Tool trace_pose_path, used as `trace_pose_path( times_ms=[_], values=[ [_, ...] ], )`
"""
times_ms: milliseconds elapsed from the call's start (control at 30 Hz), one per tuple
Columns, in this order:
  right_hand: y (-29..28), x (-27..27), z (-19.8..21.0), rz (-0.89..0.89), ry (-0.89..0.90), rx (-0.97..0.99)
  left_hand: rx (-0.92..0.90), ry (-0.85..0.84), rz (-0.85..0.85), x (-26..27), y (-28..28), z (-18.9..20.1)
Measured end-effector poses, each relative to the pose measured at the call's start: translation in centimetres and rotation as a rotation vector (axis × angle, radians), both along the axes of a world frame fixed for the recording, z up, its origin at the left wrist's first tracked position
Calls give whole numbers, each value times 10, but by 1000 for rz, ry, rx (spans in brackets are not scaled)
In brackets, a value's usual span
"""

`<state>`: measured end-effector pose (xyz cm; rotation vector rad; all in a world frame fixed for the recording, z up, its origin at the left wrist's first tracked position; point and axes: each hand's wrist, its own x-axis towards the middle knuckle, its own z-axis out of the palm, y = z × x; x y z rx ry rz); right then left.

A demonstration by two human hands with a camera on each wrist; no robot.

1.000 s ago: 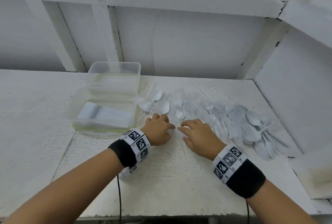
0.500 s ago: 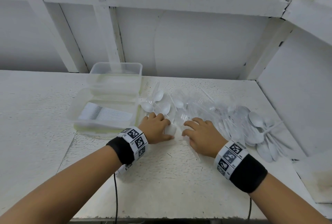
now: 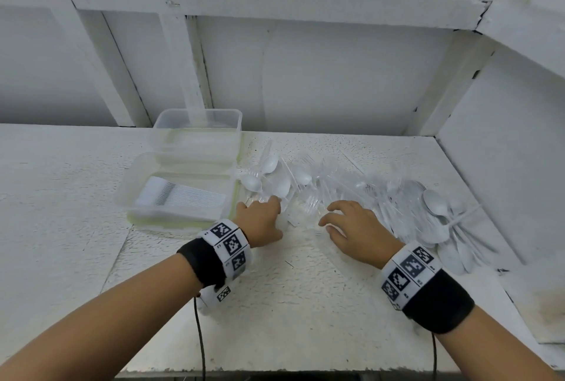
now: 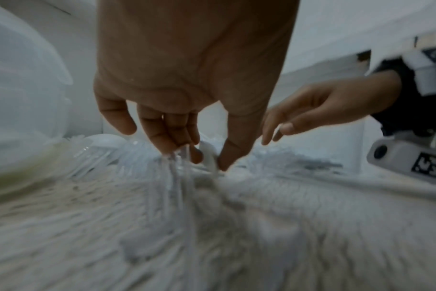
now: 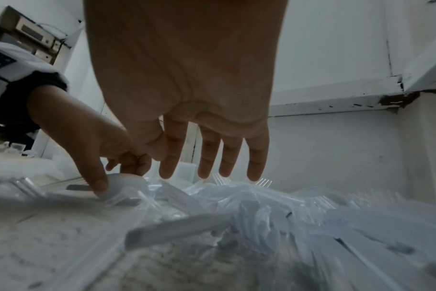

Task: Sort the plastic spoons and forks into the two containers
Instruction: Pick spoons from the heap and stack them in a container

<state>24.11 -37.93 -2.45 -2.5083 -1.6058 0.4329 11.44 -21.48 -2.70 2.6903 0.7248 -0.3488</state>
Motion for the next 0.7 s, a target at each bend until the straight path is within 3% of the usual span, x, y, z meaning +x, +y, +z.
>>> trace_pose_path(
  times_ms=[167, 367, 533, 700],
  values=[
    [15, 6, 11, 10, 110, 64, -162, -200, 152, -20, 10, 23],
    [72, 13, 30, 35, 96, 93, -428, -594, 353, -55, 24, 50],
    [133, 8, 26, 105, 29, 27, -853, -1006, 606, -72, 37, 62],
    [174, -11, 12, 133, -76, -163, -931, -1152, 742, -76, 49, 59]
  ],
)
